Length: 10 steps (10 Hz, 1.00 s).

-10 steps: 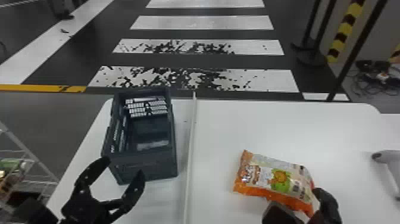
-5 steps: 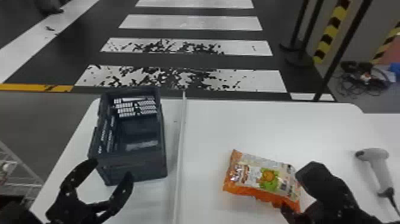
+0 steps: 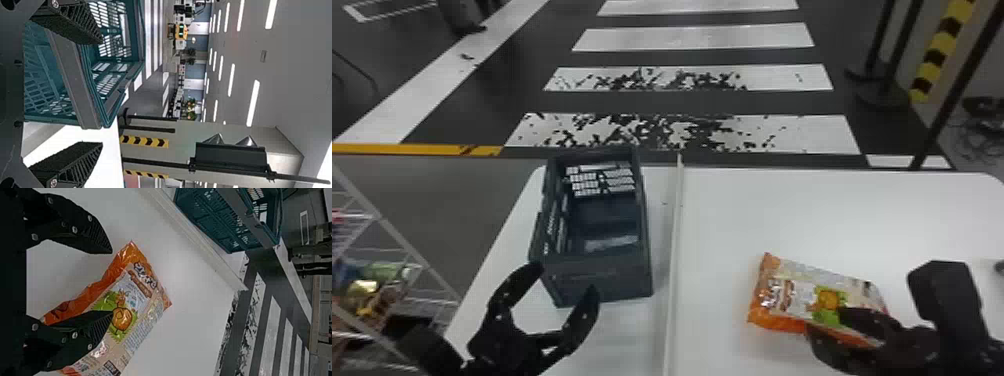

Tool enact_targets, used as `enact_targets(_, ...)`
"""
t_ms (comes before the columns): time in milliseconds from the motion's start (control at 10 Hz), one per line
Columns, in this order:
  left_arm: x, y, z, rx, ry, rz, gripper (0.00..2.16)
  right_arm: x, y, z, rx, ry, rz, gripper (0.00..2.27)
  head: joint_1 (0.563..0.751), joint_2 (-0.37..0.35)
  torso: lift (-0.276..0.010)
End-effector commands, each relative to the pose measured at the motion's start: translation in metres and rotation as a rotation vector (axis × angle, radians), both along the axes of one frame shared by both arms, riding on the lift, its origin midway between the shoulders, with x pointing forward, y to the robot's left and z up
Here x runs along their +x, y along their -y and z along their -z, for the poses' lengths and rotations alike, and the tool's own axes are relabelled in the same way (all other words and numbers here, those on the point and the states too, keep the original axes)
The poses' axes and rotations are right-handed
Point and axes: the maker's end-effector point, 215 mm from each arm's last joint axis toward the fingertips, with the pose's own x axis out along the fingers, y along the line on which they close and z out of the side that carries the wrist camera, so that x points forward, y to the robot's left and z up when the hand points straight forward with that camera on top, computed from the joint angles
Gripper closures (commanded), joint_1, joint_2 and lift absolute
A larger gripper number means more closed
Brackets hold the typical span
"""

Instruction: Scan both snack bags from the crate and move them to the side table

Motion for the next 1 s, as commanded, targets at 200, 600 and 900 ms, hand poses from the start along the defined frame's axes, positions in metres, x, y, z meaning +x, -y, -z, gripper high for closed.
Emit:
enact_targets(200, 0.0, 0.0, 0.001, 0.003, -0.004, 0.002, 0.08, -0.007, -0.051, 0.0, 0.111, -0.012, -0.109, 1.98, 0.695, 0.19, -0.099)
enact_targets(600, 0.0, -0.001, 0.004, 0.003, -0.008, -0.001, 0.08, -0.002, -0.1, 0.04, 0.173, -0.109, -0.189, 1.99, 0.695, 0.276, -0.099)
enact_targets(900, 0.0, -0.004, 0.003, 0.004, -0.006, -0.006, 0.08, 0.029, -0.112, 0.068, 0.157, -0.128, -0.203, 1.99, 0.695, 0.311, -0.099)
